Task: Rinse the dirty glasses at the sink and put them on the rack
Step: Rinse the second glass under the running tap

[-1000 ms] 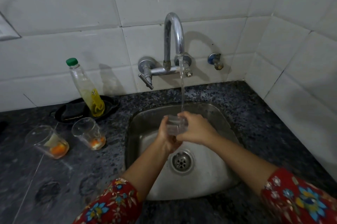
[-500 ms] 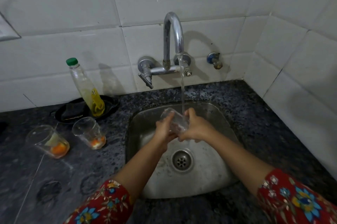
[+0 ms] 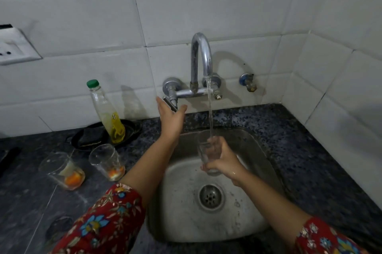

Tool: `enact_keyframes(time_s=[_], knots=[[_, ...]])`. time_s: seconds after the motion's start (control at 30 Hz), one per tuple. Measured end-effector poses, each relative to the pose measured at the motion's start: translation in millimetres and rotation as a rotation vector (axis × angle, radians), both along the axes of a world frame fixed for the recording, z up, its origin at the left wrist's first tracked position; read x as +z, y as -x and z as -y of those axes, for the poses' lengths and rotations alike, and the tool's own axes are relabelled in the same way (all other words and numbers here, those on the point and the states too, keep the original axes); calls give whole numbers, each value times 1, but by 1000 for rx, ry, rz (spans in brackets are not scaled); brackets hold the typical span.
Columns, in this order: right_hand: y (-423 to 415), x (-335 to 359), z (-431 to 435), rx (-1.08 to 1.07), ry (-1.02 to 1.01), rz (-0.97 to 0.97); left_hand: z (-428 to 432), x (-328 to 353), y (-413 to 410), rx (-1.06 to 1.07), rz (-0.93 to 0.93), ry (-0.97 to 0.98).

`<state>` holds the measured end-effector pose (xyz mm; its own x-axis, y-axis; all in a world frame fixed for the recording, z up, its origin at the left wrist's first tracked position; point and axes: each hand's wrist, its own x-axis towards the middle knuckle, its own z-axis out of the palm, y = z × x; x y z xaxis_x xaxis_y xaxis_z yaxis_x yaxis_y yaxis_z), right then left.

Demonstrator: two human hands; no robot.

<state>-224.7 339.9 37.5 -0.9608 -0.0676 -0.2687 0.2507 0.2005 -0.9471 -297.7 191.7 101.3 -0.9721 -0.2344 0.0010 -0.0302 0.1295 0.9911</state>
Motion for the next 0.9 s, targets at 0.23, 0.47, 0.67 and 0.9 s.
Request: enact_keyframes(time_s=[0.23, 0.47, 0.67, 0.9], knots=[[1, 5, -5, -58, 65, 33, -6, 0, 3, -39, -75, 137], [-10, -1, -7, -44, 115, 13, -3, 8, -9, -141, -73, 394], [-26, 20, -28, -84, 14, -27, -10, -29, -87, -125, -139, 568], [-33, 45, -35, -175, -144, -192, -19, -59, -115, -101, -77, 442]])
